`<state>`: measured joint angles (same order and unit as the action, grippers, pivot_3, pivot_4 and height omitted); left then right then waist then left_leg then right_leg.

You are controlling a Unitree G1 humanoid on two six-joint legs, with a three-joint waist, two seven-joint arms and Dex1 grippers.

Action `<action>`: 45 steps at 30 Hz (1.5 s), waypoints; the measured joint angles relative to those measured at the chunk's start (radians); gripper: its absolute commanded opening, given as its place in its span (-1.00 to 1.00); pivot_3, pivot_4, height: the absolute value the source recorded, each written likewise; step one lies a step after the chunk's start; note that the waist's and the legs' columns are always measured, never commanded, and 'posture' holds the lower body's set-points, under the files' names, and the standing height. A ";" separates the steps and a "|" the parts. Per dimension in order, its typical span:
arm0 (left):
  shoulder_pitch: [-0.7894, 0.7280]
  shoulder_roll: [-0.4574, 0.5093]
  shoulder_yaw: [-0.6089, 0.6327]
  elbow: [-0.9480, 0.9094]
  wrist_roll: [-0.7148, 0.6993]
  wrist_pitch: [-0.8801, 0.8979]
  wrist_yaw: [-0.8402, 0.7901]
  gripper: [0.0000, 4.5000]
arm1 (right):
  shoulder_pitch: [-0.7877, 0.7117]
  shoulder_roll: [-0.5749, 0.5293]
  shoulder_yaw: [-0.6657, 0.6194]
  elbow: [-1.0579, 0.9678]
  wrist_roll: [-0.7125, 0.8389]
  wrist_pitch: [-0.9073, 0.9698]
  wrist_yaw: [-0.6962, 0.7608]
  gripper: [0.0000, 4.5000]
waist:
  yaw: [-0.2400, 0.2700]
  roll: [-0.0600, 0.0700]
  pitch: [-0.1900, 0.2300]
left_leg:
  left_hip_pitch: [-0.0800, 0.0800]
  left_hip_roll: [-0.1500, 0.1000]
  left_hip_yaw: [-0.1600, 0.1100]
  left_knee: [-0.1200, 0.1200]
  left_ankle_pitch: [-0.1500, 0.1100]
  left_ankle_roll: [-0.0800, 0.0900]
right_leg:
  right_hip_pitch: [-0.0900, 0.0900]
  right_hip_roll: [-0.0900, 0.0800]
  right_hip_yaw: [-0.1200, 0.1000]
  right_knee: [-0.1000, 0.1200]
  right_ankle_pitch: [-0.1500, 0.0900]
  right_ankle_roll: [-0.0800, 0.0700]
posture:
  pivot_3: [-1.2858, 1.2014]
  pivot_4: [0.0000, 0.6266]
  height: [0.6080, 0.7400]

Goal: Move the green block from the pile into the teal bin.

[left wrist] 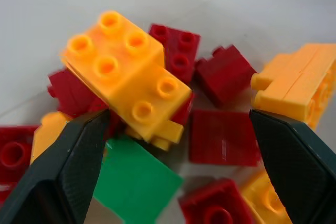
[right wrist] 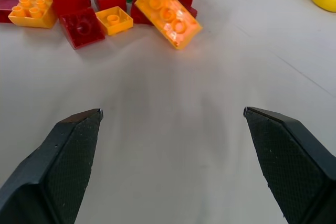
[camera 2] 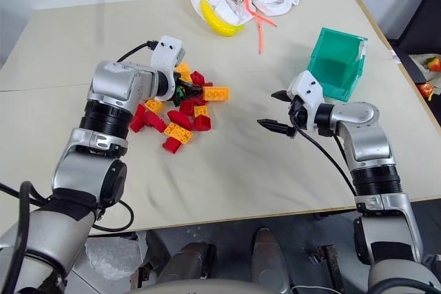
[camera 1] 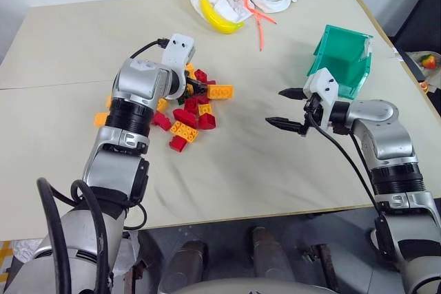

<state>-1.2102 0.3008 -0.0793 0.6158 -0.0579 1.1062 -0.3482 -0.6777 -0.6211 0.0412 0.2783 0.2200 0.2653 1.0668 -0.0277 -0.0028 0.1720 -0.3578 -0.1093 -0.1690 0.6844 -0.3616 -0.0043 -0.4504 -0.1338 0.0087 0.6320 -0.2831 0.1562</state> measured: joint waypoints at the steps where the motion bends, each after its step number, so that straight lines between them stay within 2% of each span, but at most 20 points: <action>1: -0.003 -0.001 -0.001 -0.001 -0.002 0.017 -0.004 0.99 | 0.001 -0.002 -0.001 -0.002 0.000 0.001 0.000 1.00 | 0.000 0.000 0.000 | 0.000 0.000 0.000 0.000 0.000 0.000 | 0.000 0.000 0.000 0.000 0.000 0.000 | 0.03 -0.52 1.00; 16: 0.021 0.055 -0.050 -0.064 -0.001 0.221 -0.027 0.99 | 0.026 -0.005 -0.003 -0.040 0.002 0.027 -0.005 1.00 | 0.001 0.000 0.000 | 0.003 0.000 0.004 0.001 0.000 0.000 | 0.000 0.001 0.005 0.004 0.000 0.000 | 0.03 -0.52 1.00; 19: 0.030 0.060 -0.050 -0.077 -0.003 0.225 -0.027 0.71 | 0.026 -0.005 -0.003 -0.041 0.002 0.027 -0.006 1.00 | -0.001 0.000 0.000 | 0.004 0.000 0.004 0.001 0.000 0.000 | 0.000 0.001 0.005 0.004 0.000 0.000 | 0.03 -0.52 1.00; 23: 0.039 0.061 -0.054 -0.079 -0.001 0.206 -0.021 0.18 | 0.025 -0.004 -0.003 -0.040 0.002 0.027 -0.009 1.00 | -0.001 0.000 0.000 | 0.004 0.001 0.005 0.000 0.000 0.000 | 0.000 0.001 0.005 0.005 0.000 0.000 | 0.03 -0.52 1.00; 25: 0.040 0.061 -0.048 -0.077 -0.003 0.204 -0.019 0.04 | 0.021 -0.004 -0.003 -0.039 0.002 0.027 -0.009 1.00 | 0.000 0.000 0.000 | 0.004 0.000 0.005 0.000 0.000 0.000 | 0.000 0.001 0.005 0.004 0.000 0.000 | 0.03 -0.52 1.00; 32: 0.047 0.099 -0.040 -0.176 -0.047 0.233 -0.072 0.03 | 0.022 -0.034 -0.007 -0.040 0.002 0.029 -0.009 1.00 | 0.000 0.000 0.000 | 0.000 0.000 0.005 0.001 0.000 0.000 | -0.005 0.001 0.006 0.006 0.000 0.000 | 0.03 -0.52 1.00; 37: 0.048 0.141 -0.085 -0.298 -0.083 0.103 -0.199 0.03 | 0.026 -0.052 -0.013 -0.040 0.003 0.029 -0.008 1.00 | 0.001 0.000 0.000 | -0.001 0.000 0.006 0.001 0.000 0.000 | -0.006 0.000 0.006 0.005 0.000 0.000 | 0.03 -0.52 1.00; 42: 0.050 0.105 -0.168 -0.332 -0.098 -0.046 -0.311 0.03 | 0.034 -0.100 -0.017 -0.037 0.003 0.027 0.005 1.00 | 0.007 0.000 0.000 | -0.002 0.000 0.006 0.001 0.000 0.000 | -0.006 0.000 0.006 0.005 0.000 0.000 | 0.03 -0.52 1.00; 45: 0.082 0.040 -0.243 -0.325 -0.094 -0.165 -0.376 0.03 | 0.066 -0.152 -0.034 -0.029 0.006 0.028 0.032 1.00 | 0.016 0.000 0.000 | -0.002 0.000 0.008 0.001 0.000 0.000 | -0.006 0.000 0.006 0.005 0.000 0.000 | 0.03 -0.52 1.00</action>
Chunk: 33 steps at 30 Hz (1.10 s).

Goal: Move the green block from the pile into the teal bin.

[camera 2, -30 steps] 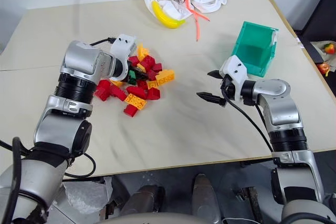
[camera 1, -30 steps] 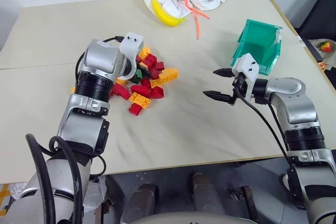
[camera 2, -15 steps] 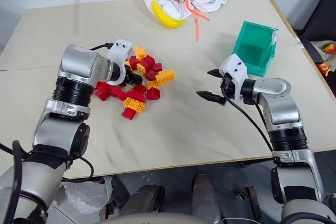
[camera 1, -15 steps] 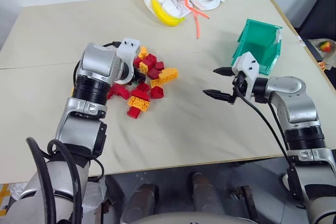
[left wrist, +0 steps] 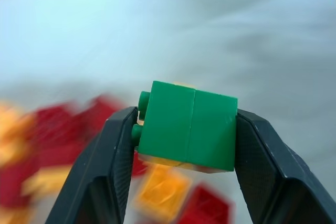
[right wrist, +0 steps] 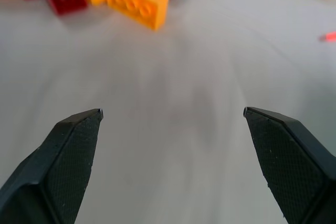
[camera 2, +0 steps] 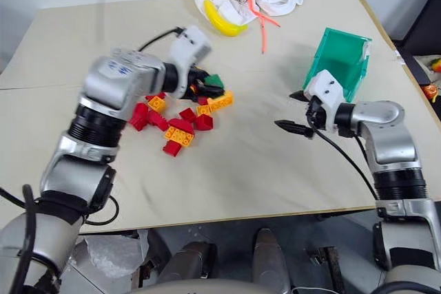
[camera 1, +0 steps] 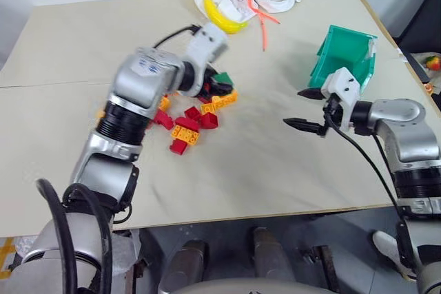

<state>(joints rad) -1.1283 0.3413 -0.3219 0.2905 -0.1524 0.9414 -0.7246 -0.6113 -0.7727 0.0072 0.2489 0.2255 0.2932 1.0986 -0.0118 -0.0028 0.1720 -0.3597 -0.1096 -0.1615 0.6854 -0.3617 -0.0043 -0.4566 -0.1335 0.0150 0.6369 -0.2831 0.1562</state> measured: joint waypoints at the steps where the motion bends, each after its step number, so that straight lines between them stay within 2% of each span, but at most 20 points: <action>1: 0.008 -0.018 -0.020 0.005 0.001 -0.023 -0.016 0.03 | 0.007 -0.009 -0.008 0.004 0.001 0.000 0.007 1.00 | 0.003 0.000 0.000 | 0.000 0.000 0.002 0.000 0.000 0.000 | 0.000 0.000 0.000 0.000 0.000 0.000 | 0.03 -0.52 1.00; 3: 0.014 -0.046 -0.070 0.030 0.008 -0.074 -0.056 0.03 | 0.021 -0.029 -0.021 0.008 0.011 -0.001 0.026 1.00 | 0.006 0.000 0.000 | -0.001 0.000 0.006 0.000 0.000 0.000 | -0.003 0.000 0.002 0.001 0.000 0.000 | 0.03 -0.52 1.00; 5: 0.020 -0.083 -0.107 0.058 0.024 -0.128 -0.088 0.35 | 0.067 -0.061 -0.052 0.004 0.024 -0.001 0.042 1.00 | 0.009 0.000 0.000 | -0.001 0.000 0.007 0.000 0.000 0.000 | -0.003 0.001 0.003 0.002 0.000 0.000 | 0.03 -0.52 1.00; 10: 0.036 -0.144 -0.133 0.131 0.043 -0.213 -0.131 0.99 | 0.169 -0.118 -0.105 -0.060 0.047 0.018 0.057 1.00 | 0.009 -0.001 0.000 | -0.002 0.001 0.009 0.001 0.000 0.000 | -0.005 0.001 0.005 0.001 0.000 0.001 | 0.03 -0.52 1.00; 14: 0.036 -0.143 -0.132 0.147 0.058 -0.249 -0.162 0.99 | 0.236 -0.121 -0.148 -0.177 0.082 0.067 0.032 1.00 | 0.010 -0.001 0.000 | -0.001 0.001 0.009 0.001 0.000 0.000 | -0.005 0.002 0.007 0.001 0.000 0.001 | 0.03 -0.52 1.00; 18: 0.072 -0.090 -0.108 0.078 0.060 -0.284 -0.187 0.99 | 0.280 -0.121 -0.176 -0.325 0.131 0.150 -0.009 1.00 | 0.011 -0.001 0.000 | -0.001 0.001 0.008 0.002 0.000 0.000 | -0.006 0.002 0.009 0.001 0.001 0.001 | 0.03 -0.52 1.00; 20: 0.100 -0.052 -0.065 0.043 0.054 -0.324 -0.194 0.99 | 0.288 -0.121 -0.192 -0.378 0.155 0.190 -0.030 1.00 | 0.012 -0.001 0.000 | -0.001 0.001 0.008 0.003 0.000 0.000 | -0.006 0.002 0.010 0.001 0.001 0.002 | 0.03 -0.52 1.00; 24: 0.195 0.056 0.104 -0.060 -0.025 -0.420 -0.241 0.99 | 0.307 -0.116 -0.202 -0.492 0.194 0.280 -0.093 1.00 | 0.012 -0.001 0.000 | -0.001 0.001 0.009 0.003 0.000 0.000 | -0.006 0.002 0.011 0.001 0.001 0.002 | 0.03 -0.52 1.00; 26: 0.241 0.119 0.162 -0.103 -0.076 -0.442 -0.303 0.99 | 0.282 -0.086 -0.170 -0.523 0.195 0.317 -0.130 1.00 | 0.011 -0.001 0.000 | 0.000 0.001 0.009 0.004 0.000 0.001 | -0.006 0.002 0.011 0.001 0.002 0.002 | 0.03 -0.52 1.00; 29: 0.346 0.192 0.230 -0.146 -0.165 -0.498 -0.442 0.99 | 0.210 -0.007 -0.048 -0.515 0.170 0.343 -0.176 1.00 | 0.009 -0.001 0.000 | 0.000 0.001 0.009 0.005 0.000 0.001 | -0.006 0.002 0.012 0.001 0.002 0.002 | 0.03 -0.52 1.00; 33: 0.415 0.185 0.316 -0.157 -0.279 -0.580 -0.551 0.99 | 0.068 0.104 0.117 -0.401 0.088 0.318 -0.205 1.00 | 0.015 -0.001 0.001 | -0.002 0.001 0.007 0.008 0.000 0.001 | -0.005 0.002 0.009 0.001 0.004 0.001 | 0.03 -0.52 1.00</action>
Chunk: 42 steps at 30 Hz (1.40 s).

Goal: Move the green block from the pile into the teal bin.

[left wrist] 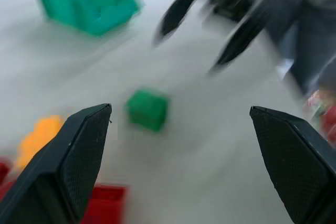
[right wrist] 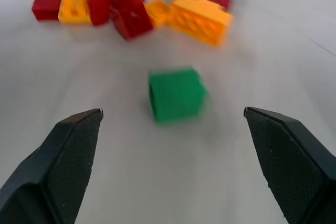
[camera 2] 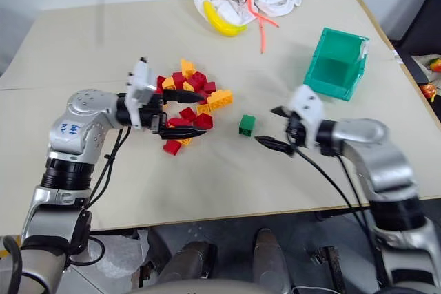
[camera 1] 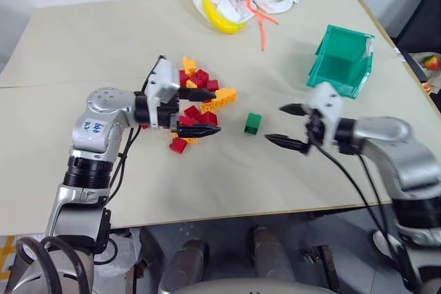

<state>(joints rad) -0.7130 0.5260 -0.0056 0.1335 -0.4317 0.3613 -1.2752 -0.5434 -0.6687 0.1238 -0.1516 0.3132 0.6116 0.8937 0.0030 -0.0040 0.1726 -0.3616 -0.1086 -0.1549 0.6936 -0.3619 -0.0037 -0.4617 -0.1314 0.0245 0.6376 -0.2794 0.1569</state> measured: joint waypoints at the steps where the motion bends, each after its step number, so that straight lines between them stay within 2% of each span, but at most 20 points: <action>1: 0.006 0.012 0.012 0.000 -0.001 -0.023 -0.011 0.99 | -0.030 0.025 0.027 0.037 -0.020 -0.011 -0.006 1.00 | 0.000 0.000 0.000 | 0.000 0.000 0.000 0.001 0.000 0.000 | 0.001 0.000 -0.001 0.000 0.000 0.000 | 0.03 -0.52 1.00; 6: 0.053 0.029 0.034 0.001 -0.001 -0.100 -0.014 0.99 | -0.165 0.141 0.120 0.313 -0.135 -0.116 -0.030 1.00 | -0.010 0.000 0.000 | 0.000 -0.001 0.001 0.001 0.000 0.001 | 0.001 0.000 0.000 -0.001 0.002 0.000 | 0.03 -0.52 1.00; 9: 0.098 0.031 0.038 -0.008 0.000 -0.125 0.000 1.00 | -0.202 0.156 0.166 0.386 -0.171 -0.144 0.001 0.74 | -0.021 0.000 0.000 | -0.001 0.001 0.000 0.000 0.000 0.001 | 0.000 0.001 -0.001 0.000 0.002 0.000 | 0.03 -0.52 1.00; 14: 0.146 0.041 0.047 -0.043 -0.002 -0.134 0.023 1.00 | -0.203 0.149 0.178 0.389 -0.180 -0.155 0.058 0.00 | -0.033 0.000 0.000 | -0.005 0.000 -0.001 0.002 0.000 0.001 | -0.002 0.000 -0.002 0.000 0.002 0.001 | 0.03 -0.52 1.00; 15: 0.149 0.042 0.047 -0.052 -0.005 -0.134 0.026 1.00 | -0.203 0.144 0.177 0.387 -0.180 -0.155 0.062 -0.06 | -0.033 0.000 0.000 | -0.005 0.000 -0.001 0.002 0.000 0.001 | -0.002 0.000 -0.002 0.000 0.002 0.001 | 0.03 -0.52 1.00; 19: 0.163 0.038 0.060 -0.082 -0.010 -0.133 0.064 1.00 | -0.202 0.116 0.141 0.356 -0.177 -0.146 0.064 -0.05 | -0.032 0.000 0.000 | -0.006 0.000 -0.001 0.002 0.000 0.001 | -0.002 0.000 -0.003 0.000 0.002 0.001 | 0.03 -0.52 1.00; 25: 0.113 -0.038 0.019 -0.090 0.016 -0.101 0.195 1.00 | -0.243 -0.003 0.032 0.343 -0.195 -0.147 0.018 -0.05 | -0.022 0.000 0.000 | -0.007 -0.001 -0.002 0.004 0.000 0.002 | -0.002 -0.001 -0.003 -0.001 0.004 0.002 | 0.03 -0.52 1.00; 30: 0.048 -0.110 -0.038 -0.076 0.067 -0.078 0.289 1.00 | -0.395 -0.072 -0.016 0.550 -0.309 -0.253 -0.121 -0.05 | -0.025 0.000 0.000 | -0.007 0.000 0.000 0.003 0.000 0.002 | -0.002 0.000 -0.002 -0.001 0.004 0.002 | 0.03 -0.52 1.00; 36: -0.026 -0.175 -0.054 0.016 0.098 -0.111 0.336 1.00 | -0.581 -0.024 -0.013 0.917 -0.417 -0.426 -0.288 -0.05 | -0.040 0.000 0.000 | -0.006 0.001 0.004 0.001 0.000 0.002 | -0.003 0.001 0.001 -0.001 0.004 0.002 | 0.03 -0.52 1.00; 42: -0.068 -0.188 -0.049 0.090 0.112 -0.150 0.346 1.00 | -0.651 0.067 0.010 1.159 -0.470 -0.549 -0.321 0.86 | -0.043 0.000 0.000 | -0.007 0.000 0.003 0.001 0.000 0.003 | -0.004 0.001 0.002 -0.002 0.005 0.002 | 0.03 -0.52 1.00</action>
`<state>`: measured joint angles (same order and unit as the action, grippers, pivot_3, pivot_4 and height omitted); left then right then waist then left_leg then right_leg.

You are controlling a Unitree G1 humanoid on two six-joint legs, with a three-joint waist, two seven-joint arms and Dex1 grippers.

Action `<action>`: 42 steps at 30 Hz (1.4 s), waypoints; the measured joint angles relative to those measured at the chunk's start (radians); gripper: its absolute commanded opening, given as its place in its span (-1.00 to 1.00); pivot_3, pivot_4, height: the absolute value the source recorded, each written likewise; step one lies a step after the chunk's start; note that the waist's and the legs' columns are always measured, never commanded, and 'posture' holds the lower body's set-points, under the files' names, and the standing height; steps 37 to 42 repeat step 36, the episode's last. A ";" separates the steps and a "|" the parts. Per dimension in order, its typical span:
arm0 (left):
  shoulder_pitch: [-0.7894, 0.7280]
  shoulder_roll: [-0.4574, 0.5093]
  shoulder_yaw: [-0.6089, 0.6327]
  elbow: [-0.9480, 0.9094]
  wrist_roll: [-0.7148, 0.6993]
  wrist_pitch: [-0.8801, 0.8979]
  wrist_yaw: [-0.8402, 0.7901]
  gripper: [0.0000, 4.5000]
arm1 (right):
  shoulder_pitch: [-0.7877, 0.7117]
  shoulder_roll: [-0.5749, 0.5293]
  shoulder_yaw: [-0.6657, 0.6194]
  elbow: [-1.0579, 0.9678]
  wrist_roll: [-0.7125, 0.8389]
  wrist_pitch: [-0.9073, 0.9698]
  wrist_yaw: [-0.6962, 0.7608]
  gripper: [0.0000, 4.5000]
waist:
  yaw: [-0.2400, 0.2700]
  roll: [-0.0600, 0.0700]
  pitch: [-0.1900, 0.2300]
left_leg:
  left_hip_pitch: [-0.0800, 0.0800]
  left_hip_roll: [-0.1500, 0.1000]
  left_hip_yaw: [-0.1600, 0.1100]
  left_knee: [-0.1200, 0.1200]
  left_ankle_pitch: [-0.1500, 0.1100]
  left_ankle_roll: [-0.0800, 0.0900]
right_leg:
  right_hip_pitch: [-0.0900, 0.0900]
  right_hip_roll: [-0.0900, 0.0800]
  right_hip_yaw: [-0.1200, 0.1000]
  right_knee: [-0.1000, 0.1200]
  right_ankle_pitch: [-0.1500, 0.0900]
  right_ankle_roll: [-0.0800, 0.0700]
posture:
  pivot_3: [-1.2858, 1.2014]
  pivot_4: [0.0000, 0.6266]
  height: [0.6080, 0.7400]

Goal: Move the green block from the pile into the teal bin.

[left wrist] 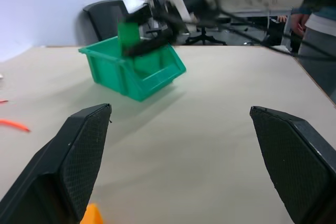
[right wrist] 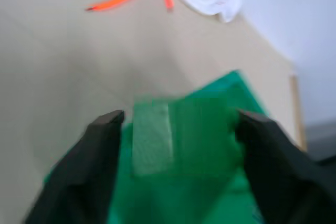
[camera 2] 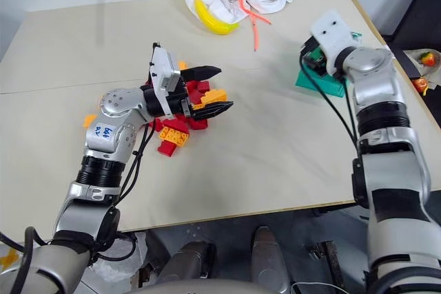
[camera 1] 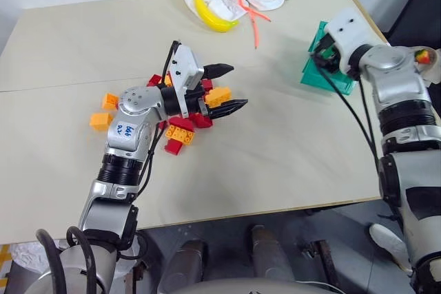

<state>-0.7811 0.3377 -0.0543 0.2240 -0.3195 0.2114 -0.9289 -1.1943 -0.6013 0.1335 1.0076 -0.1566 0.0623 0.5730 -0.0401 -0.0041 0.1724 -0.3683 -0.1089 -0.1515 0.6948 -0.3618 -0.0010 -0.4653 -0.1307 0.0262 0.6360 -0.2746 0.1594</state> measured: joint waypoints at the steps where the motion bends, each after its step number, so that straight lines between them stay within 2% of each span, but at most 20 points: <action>1: -0.001 0.001 0.001 0.010 0.000 -0.003 -0.001 1.00 | -0.005 0.009 0.000 0.024 -0.003 -0.018 -0.001 0.99 | -0.001 0.000 0.000 | 0.000 0.000 0.000 0.000 0.000 0.000 | 0.000 0.000 0.000 0.000 0.000 0.000 | 0.03 -0.52 1.00; 6: 0.001 0.106 0.059 0.012 -0.015 0.019 -0.030 1.00 | -0.036 0.019 -0.003 0.061 -0.012 -0.048 0.018 0.99 | -0.015 0.000 0.000 | -0.001 0.000 -0.001 0.000 0.000 0.000 | -0.001 0.000 0.000 0.000 0.000 0.000 | 0.03 -0.52 1.00; 12: 0.009 0.173 0.117 0.002 -0.031 0.040 -0.025 1.00 | -0.033 0.015 -0.019 0.058 -0.006 -0.064 0.073 0.99 | -0.016 0.000 0.000 | -0.001 0.000 -0.001 0.000 0.000 0.000 | -0.001 0.000 0.000 0.000 0.000 0.000 | 0.03 -0.52 1.00; 16: 0.065 0.205 0.151 -0.056 -0.048 0.061 -0.021 1.00 | 0.042 -0.022 -0.027 -0.023 0.018 -0.071 0.163 0.99 | -0.016 0.000 0.000 | -0.001 0.000 -0.002 0.000 0.000 0.000 | -0.001 0.000 -0.001 0.000 0.000 0.000 | 0.03 -0.52 1.00; 23: 0.298 0.303 0.277 -0.289 -0.160 0.174 -0.015 1.00 | 0.313 -0.116 -0.070 -0.496 0.265 0.106 0.592 0.99 | -0.020 0.001 0.000 | 0.000 0.002 -0.002 -0.001 0.000 0.000 | -0.001 0.001 0.001 0.000 0.000 0.000 | 0.03 -0.52 1.00; 27: 0.445 0.364 0.393 -0.348 -0.244 0.252 -0.028 1.00 | 0.402 -0.110 -0.074 -0.581 0.377 0.124 0.744 0.99 | -0.013 0.001 0.000 | 0.001 0.000 -0.001 0.001 0.000 0.000 | 0.000 0.000 0.003 0.000 0.000 0.000 | 0.03 -0.52 1.00; 29: 0.567 0.377 0.471 -0.406 -0.267 0.251 -0.034 1.00 | 0.420 -0.090 -0.073 -0.578 0.405 0.080 0.800 0.99 | -0.013 0.001 0.000 | 0.003 0.001 -0.001 0.000 0.000 0.000 | 0.001 0.001 0.003 -0.001 0.001 0.000 | 0.03 -0.52 1.00; 32: 0.748 0.376 0.579 -0.450 -0.282 0.241 -0.035 1.00 | 0.433 -0.065 -0.073 -0.504 0.414 0.009 0.843 0.99 | -0.009 0.001 0.000 | 0.004 0.001 -0.001 -0.001 0.000 0.000 | 0.002 0.001 0.003 -0.005 0.001 -0.001 | 0.03 -0.52 1.00; 36: 0.865 0.365 0.691 -0.505 -0.306 0.223 -0.018 1.00 | 0.419 -0.021 -0.078 -0.441 0.418 -0.025 0.845 0.99 | 0.008 0.001 0.000 | 0.004 0.002 0.000 -0.001 0.000 0.000 | 0.002 0.001 0.004 -0.007 0.003 -0.001 | 0.03 -0.52 1.00; 42: 0.865 0.365 0.691 -0.505 -0.306 0.223 -0.018 1.00 | 0.419 -0.021 -0.078 -0.441 0.418 -0.025 0.845 0.99 | 0.008 0.001 0.000 | 0.004 0.002 0.000 -0.001 0.000 0.000 | 0.002 0.001 0.004 -0.007 0.003 -0.001 | 0.03 -0.52 1.00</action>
